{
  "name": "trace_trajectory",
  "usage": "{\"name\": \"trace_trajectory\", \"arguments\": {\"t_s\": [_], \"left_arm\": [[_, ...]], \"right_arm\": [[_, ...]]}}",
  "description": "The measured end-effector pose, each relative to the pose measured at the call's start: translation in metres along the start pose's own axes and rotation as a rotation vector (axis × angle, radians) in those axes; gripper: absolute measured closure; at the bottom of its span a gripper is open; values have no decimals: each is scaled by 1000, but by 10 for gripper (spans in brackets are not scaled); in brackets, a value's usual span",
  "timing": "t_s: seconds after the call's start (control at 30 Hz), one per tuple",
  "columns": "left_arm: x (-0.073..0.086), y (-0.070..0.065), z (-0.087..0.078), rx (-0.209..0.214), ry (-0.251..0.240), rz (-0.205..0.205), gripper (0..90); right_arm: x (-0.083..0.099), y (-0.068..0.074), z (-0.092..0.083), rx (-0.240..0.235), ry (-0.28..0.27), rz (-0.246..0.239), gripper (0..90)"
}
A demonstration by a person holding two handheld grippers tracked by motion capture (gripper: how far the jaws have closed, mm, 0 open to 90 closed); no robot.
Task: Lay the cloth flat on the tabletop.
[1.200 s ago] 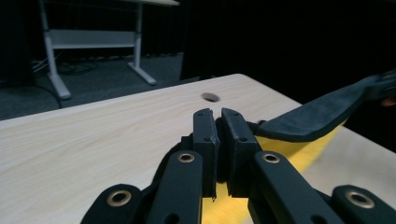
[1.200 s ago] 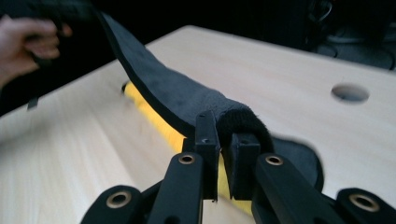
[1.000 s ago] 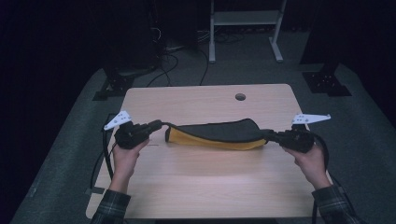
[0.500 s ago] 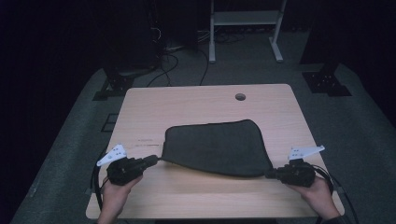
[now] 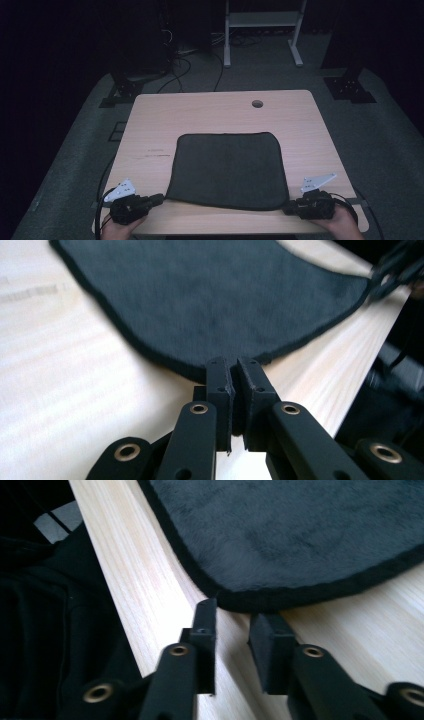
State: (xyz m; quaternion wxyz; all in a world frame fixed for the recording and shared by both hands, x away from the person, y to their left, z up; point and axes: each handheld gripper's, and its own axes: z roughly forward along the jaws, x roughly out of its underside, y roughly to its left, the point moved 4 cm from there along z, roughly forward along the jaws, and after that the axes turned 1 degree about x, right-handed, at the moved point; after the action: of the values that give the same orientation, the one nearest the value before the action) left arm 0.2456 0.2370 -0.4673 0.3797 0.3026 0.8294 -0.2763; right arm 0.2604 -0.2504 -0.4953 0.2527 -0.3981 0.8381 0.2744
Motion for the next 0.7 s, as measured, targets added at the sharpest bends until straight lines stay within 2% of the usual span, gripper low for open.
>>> {"name": "trace_trajectory", "arguments": {"t_s": [0.1,0.17,0.3,0.47,0.53,0.67,0.7], "left_arm": [[5,-4,1,-12,41,16,844],[6,-5,2,-11,50,18,844],[16,-10,0,-11,83,11,844],[22,-13,1,-25,108,27,834],[21,-10,1,-46,106,41,783],[19,-6,1,-79,94,39,656],[18,-4,0,-76,94,40,625]], "right_arm": [[4,-3,-6,37,-16,6,638],[5,-6,-11,69,-27,10,610],[6,-12,-21,155,-71,9,495],[1,-17,-25,210,-114,-13,414],[-2,-20,-25,239,-124,-29,388],[-8,-24,-24,257,-149,-35,331],[-10,-25,-23,260,-154,-38,321]]}}
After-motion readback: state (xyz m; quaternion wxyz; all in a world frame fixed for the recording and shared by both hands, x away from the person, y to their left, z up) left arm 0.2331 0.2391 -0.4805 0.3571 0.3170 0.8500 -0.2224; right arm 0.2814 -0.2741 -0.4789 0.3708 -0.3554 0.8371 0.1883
